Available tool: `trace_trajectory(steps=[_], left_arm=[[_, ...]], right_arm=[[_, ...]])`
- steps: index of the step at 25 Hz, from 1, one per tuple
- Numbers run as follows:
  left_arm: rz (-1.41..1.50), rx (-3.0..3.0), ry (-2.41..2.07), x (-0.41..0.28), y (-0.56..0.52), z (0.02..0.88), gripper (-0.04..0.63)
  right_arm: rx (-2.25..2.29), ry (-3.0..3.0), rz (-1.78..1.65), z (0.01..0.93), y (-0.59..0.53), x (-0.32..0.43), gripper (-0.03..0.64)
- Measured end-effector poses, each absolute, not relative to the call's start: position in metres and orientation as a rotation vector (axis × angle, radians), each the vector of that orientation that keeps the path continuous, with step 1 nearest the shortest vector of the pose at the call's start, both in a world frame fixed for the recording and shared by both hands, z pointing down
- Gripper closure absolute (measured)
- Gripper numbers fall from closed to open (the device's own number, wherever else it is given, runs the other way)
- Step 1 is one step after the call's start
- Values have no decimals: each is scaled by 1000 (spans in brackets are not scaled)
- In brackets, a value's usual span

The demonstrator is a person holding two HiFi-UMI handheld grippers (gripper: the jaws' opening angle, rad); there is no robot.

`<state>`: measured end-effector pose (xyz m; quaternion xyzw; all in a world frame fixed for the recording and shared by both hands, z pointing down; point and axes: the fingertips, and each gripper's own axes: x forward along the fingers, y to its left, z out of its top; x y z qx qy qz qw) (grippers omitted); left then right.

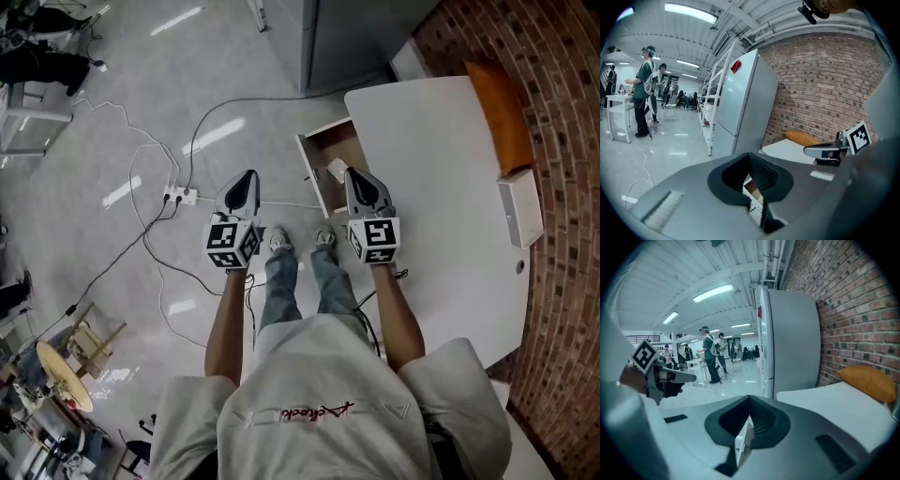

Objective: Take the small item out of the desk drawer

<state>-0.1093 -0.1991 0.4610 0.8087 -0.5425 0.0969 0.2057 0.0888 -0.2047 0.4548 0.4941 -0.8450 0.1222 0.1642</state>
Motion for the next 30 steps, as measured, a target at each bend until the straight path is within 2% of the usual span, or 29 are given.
trace_trajectory(steps=[30], left_arm=[[357, 2060, -1330, -73, -106, 666, 586]], right_arm=[[1308, -2207, 638, 652, -88, 101, 606]])
